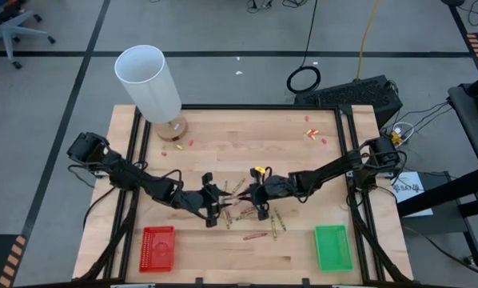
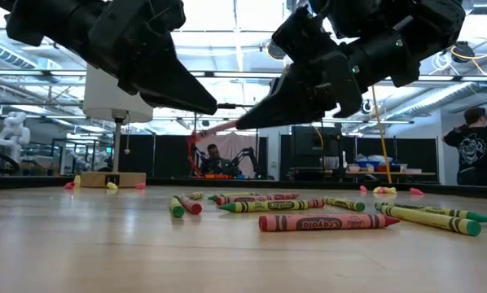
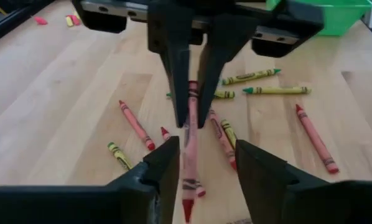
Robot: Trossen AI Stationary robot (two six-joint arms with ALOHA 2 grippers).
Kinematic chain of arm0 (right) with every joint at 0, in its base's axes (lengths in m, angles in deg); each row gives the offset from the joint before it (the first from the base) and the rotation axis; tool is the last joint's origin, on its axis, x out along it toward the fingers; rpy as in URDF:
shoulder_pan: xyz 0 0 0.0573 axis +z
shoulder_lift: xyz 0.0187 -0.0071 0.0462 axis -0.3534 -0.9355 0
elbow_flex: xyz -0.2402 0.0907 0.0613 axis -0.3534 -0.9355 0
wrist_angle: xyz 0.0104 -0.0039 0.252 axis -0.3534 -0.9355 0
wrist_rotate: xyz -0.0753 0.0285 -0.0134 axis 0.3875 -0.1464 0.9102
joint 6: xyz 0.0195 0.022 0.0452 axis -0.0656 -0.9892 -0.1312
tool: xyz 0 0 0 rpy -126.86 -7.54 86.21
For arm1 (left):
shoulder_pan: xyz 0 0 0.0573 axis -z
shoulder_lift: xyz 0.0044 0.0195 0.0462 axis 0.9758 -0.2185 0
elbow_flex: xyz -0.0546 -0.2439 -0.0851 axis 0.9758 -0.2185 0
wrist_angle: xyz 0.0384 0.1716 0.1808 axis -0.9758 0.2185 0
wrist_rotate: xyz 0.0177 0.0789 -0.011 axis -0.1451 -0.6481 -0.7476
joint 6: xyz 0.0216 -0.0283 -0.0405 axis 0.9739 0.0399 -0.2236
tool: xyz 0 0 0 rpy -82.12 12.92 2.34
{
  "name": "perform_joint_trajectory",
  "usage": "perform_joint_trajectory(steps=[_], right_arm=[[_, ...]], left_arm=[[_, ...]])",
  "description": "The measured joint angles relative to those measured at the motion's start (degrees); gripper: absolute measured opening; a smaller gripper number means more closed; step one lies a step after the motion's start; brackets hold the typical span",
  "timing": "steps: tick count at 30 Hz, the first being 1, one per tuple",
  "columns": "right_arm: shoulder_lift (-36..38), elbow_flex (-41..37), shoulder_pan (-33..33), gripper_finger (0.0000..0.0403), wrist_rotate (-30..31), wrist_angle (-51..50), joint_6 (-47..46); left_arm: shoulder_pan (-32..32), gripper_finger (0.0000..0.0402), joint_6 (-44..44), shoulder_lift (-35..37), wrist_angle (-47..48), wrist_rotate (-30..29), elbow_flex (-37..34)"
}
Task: Sort crayons
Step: Put the red crayon into the green bin
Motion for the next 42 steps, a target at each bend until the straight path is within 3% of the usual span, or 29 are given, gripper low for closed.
perform_joint_trajectory(steps=[7,17,23,33,42], right_arm=[[4.2,0.0,0.9,0.0011,0.0,-9.5,-3.2],[21.2,0.0,7.3,0.0011,-4.4,-33.6,-9.7],[31.3,0.0,12.4,0.0011,-3.9,-39.0,-10.7],[41.3,0.0,19.6,0.0011,12.0,-39.6,-4.3],[45.2,0.0,21.2,0.0011,14.1,-39.9,0.8]], left_arm=[[2.4,0.016,-0.2,0.0,0.6,-0.4,0.0],[4.8,0.016,-1.9,0.0,0.5,-5.3,0.0],[4.8,0.016,-3.0,0.0,0.3,-5.4,0.0],[4.8,0.016,-3.0,0.0,-1.3,-5.4,0.0],[4.8,0.016,-3.0,0.0,-1.1,-6.9,0.0]])
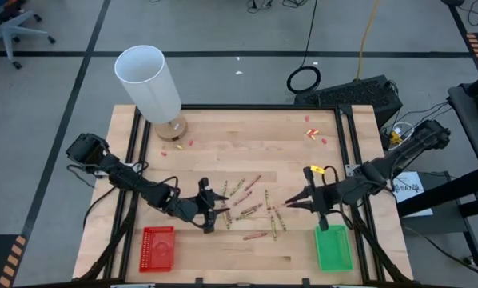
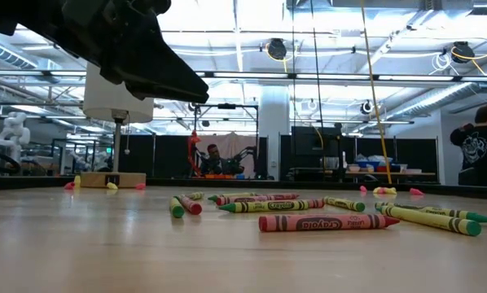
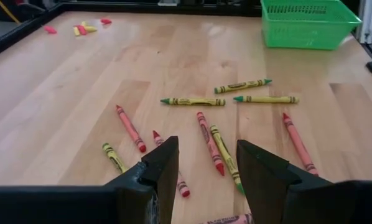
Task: Sort crayons
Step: Put the red crayon into the green bin
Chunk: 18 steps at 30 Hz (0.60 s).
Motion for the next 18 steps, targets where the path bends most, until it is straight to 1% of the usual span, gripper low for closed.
perform_joint_trajectory(steps=[7,12,18], right_arm=[[0.2,0.0,0.0,0.0011,0.0,-0.6,0.7],[0.4,0.0,0.0,0.0011,-0.2,-2.7,-0.6],[0.4,0.0,0.7,0.0011,-0.3,-2.9,-1.1]], left_arm=[[-0.1,0.016,0.0,0.0,0.1,-0.4,0.0],[-0.2,0.016,0.1,0.0,0.2,-0.4,0.0],[-0.2,0.016,0.1,0.0,0.2,-0.4,0.0]])
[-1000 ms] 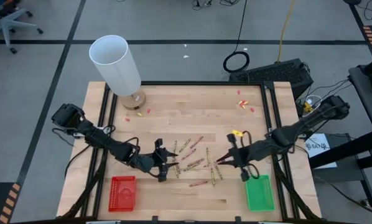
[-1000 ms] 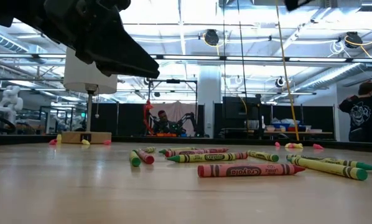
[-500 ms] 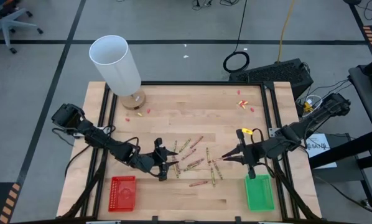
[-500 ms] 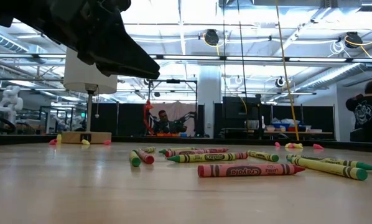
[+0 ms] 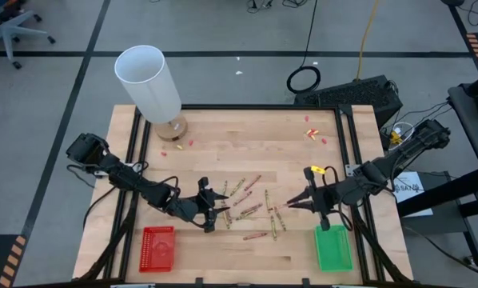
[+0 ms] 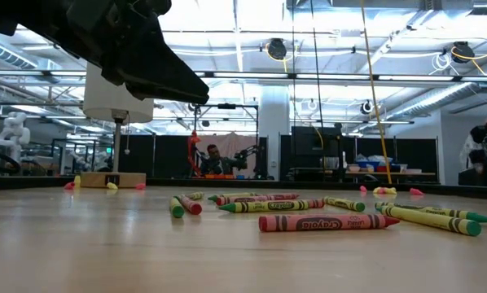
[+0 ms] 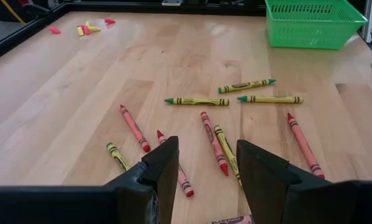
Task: Sort crayons
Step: Put the red crayon into the green bin
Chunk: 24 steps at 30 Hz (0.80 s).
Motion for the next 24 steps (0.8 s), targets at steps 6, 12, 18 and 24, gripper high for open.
perform_joint_trajectory(steps=[6,12,18,24], right_arm=[[0.0,0.0,0.7,0.0011,0.0,0.3,0.0],[0.1,0.0,0.7,0.0011,0.0,-0.1,-1.3],[1.3,1.2,0.7,0.0011,-0.2,-5.3,-9.9],[0.3,10.3,3.0,0.0011,-0.3,-25.2,-27.8]], left_arm=[[0.0,0.016,0.0,0.0,0.0,0.0,0.0],[0.0,0.016,0.0,0.0,0.0,0.0,0.0],[0.0,0.016,0.0,0.0,0.0,0.0,0.0],[0.0,0.016,0.0,0.0,0.0,0.0,0.0]])
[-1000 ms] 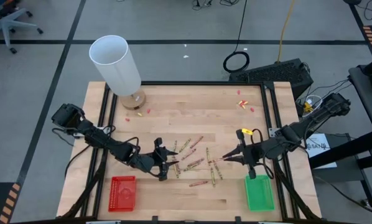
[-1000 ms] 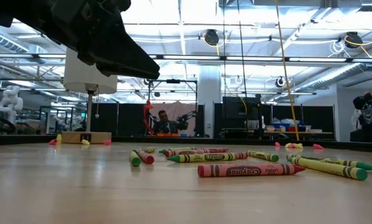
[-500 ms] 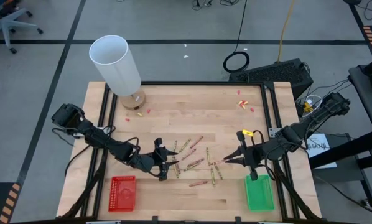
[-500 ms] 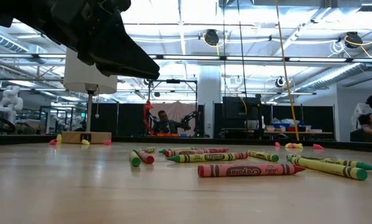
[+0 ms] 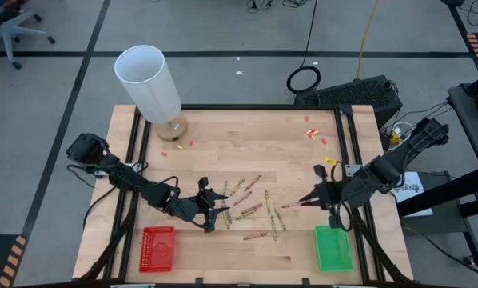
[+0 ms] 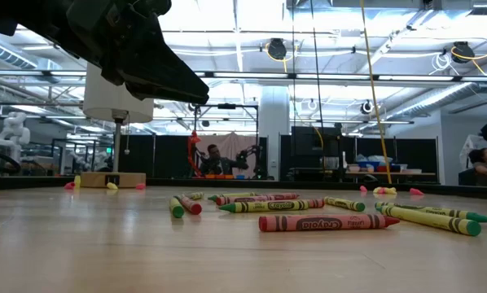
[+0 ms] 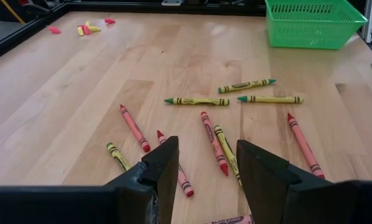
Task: Sort crayons
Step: Put the red crayon into the green bin
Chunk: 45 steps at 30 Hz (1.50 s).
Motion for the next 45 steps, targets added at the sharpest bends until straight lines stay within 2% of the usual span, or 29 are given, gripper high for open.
perform_joint_trajectory(steps=[3,7,15,19,25,33,36,40,45], right_arm=[[-1.7,4.6,1.7,0.0011,-2.6,-9.0,-8.3],[-4.1,8.9,3.4,0.0011,-8.8,-17.1,-19.6],[-9.7,9.6,5.6,0.0011,-24.8,-23.0,-37.6],[-13.8,9.6,6.5,0.0011,-32.5,-24.2,-41.9],[-20.7,9.6,6.7,0.0011,-40.7,-25.7,-41.9],[-30.8,9.6,6.7,0.0011,-49.1,-23.6,-28.8],[-33.6,9.6,6.7,0.0011,-49.3,-21.6,-23.6],[-35.7,9.6,6.4,0.0014,-48.4,-20.9,-21.2],[-36.6,9.6,6.2,0.0043,-44.6,-20.5,-20.4]], left_arm=[[-0.1,0.016,0.0,0.0,0.0,0.0,0.0],[-0.3,0.016,0.0,0.0,0.0,0.0,0.0],[-0.3,0.016,0.0,0.0,0.0,0.0,0.0],[-0.3,0.016,0.0,0.0,0.0,0.0,0.0],[-0.3,0.016,0.0,0.0,0.0,0.0,0.0],[-0.3,0.016,-1.4,0.0,0.0,0.1,0.0],[-0.3,0.016,-1.6,0.0,0.0,0.2,0.0],[-0.2,0.016,-2.7,0.0,0.0,0.3,0.0],[-0.2,0.016,-3.0,0.0,0.0,0.4,0.0]])
